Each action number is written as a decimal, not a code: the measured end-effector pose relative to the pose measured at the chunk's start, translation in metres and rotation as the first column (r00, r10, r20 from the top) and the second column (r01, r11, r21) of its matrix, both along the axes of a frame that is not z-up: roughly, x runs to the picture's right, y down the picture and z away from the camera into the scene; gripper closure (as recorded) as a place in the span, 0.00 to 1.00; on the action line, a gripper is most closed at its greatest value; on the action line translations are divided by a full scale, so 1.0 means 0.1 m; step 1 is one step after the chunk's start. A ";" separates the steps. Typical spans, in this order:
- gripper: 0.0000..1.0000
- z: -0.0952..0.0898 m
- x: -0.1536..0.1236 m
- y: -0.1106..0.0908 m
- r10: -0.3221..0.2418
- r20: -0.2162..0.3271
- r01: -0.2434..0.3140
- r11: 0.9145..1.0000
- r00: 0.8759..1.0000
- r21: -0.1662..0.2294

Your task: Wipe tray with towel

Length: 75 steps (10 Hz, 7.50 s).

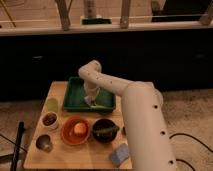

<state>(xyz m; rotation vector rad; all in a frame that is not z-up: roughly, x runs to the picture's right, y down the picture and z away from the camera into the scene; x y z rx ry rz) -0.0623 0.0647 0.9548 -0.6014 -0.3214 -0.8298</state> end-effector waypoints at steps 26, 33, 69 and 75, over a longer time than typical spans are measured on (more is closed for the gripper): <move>1.00 0.09 0.21 -0.14 -0.028 -0.096 0.031 0.999 0.995 0.033; 1.00 0.32 -0.27 -0.36 -0.033 -0.026 0.034 0.997 0.999 0.066; 1.00 0.04 0.23 -0.25 -0.075 0.056 0.077 0.997 0.996 -0.029; 1.00 0.29 0.18 -0.46 -0.009 0.061 0.011 0.999 0.998 -0.032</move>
